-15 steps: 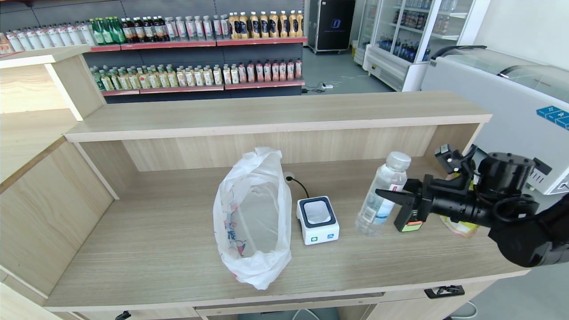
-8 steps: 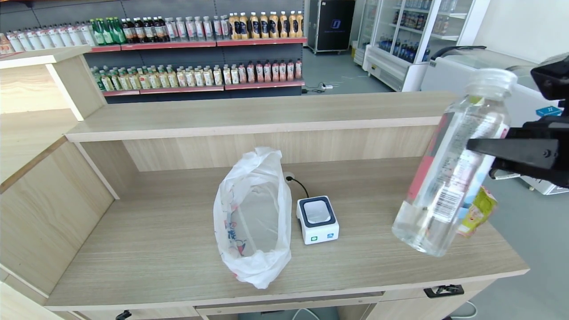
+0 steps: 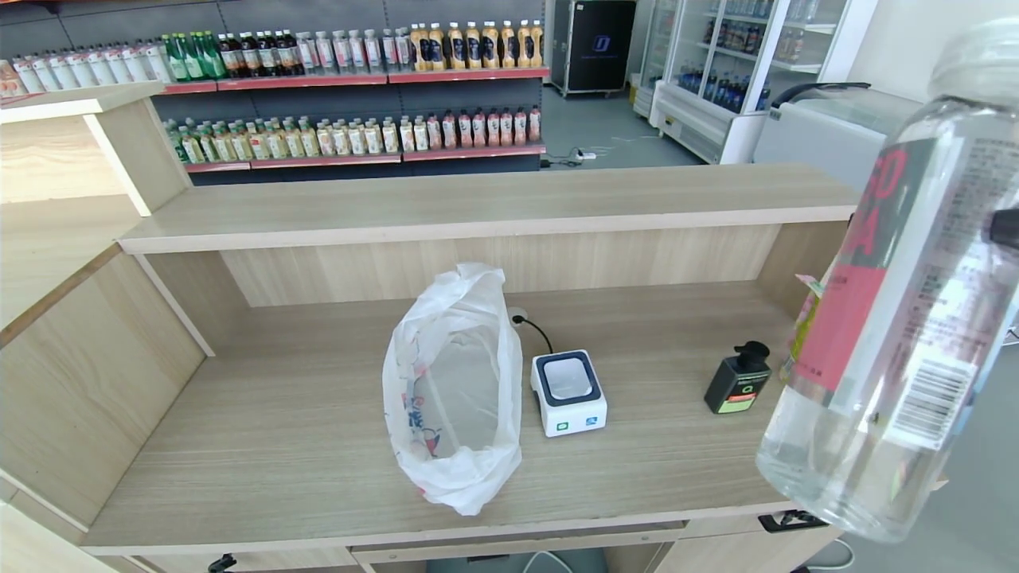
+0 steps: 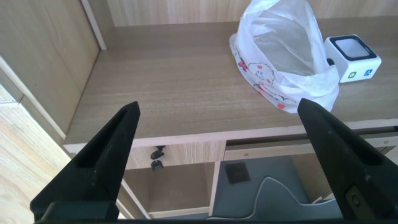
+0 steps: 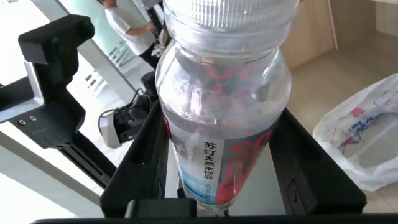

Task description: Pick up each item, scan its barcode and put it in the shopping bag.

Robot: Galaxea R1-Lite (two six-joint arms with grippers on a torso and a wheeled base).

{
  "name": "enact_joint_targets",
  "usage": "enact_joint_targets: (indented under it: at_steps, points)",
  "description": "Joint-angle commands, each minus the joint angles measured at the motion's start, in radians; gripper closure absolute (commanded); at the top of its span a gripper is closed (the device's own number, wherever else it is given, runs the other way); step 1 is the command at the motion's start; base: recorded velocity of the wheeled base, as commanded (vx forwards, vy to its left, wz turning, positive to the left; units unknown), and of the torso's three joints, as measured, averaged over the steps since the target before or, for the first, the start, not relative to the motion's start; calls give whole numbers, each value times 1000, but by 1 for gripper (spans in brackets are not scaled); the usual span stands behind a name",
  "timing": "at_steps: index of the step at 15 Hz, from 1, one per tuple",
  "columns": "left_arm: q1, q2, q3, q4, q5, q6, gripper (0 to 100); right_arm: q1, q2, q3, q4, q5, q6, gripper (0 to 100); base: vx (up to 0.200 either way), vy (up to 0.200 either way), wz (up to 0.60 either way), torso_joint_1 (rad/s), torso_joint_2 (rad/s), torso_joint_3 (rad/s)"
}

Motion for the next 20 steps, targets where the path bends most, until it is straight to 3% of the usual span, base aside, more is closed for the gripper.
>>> enact_joint_targets:
  at_steps: [1, 5, 20]
  points:
    - [0, 1, 0, 0, 0, 0, 0, 17, -9, -31, 6, -1, 4, 100, 0, 0, 0, 0, 0, 0]
    - [0, 1, 0, 0, 0, 0, 0, 51, 5, -136, 2, -1, 159, 100, 0, 0, 0, 0, 0, 0]
    - [0, 1, 0, 0, 0, 0, 0, 112, -81, -110, 3, 20, 254, 100, 0, 0, 0, 0, 0, 0]
